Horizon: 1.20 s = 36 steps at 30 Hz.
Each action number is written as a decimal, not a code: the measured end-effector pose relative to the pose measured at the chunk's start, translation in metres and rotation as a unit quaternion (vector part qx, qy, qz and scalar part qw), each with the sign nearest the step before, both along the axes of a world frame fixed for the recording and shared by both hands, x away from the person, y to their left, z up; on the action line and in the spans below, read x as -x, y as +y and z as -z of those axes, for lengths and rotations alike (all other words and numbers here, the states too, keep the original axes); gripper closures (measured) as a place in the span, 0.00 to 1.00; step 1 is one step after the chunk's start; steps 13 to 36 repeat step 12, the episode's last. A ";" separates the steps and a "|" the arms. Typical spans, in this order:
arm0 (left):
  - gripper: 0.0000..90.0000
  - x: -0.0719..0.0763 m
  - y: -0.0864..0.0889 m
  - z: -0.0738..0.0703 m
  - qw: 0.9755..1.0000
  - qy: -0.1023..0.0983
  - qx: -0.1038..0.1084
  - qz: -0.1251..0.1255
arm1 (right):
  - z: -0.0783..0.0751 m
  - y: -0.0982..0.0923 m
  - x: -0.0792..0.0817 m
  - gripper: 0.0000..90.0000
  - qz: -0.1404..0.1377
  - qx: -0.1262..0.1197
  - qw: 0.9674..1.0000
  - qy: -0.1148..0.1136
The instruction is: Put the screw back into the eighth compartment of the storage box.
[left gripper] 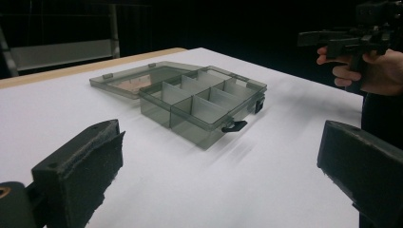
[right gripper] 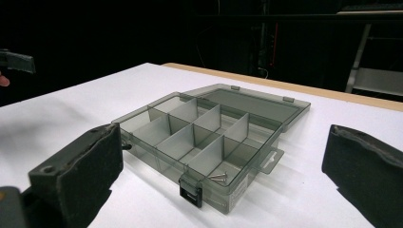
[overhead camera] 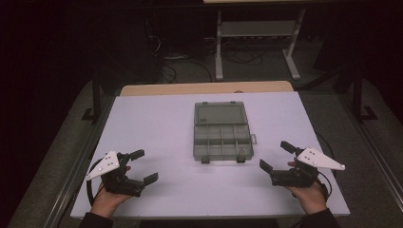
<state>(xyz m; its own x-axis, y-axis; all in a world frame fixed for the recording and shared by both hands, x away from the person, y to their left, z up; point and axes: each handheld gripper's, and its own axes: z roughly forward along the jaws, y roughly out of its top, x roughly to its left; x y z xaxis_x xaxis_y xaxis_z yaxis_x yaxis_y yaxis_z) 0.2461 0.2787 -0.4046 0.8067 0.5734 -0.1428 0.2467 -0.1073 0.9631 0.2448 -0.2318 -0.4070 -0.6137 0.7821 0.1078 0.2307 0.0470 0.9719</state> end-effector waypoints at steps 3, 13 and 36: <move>0.01 0.000 0.001 0.000 1.000 0.000 0.001 -0.002 | 0.000 0.000 0.001 0.00 0.000 0.001 1.000 0.000; 0.01 0.000 0.000 0.000 1.000 0.003 0.004 -0.002 | 0.000 0.000 0.001 0.00 -0.001 0.000 1.000 0.000; 0.01 0.000 0.000 0.000 1.000 0.003 0.004 -0.002 | 0.000 0.000 0.001 0.00 -0.001 0.000 1.000 0.000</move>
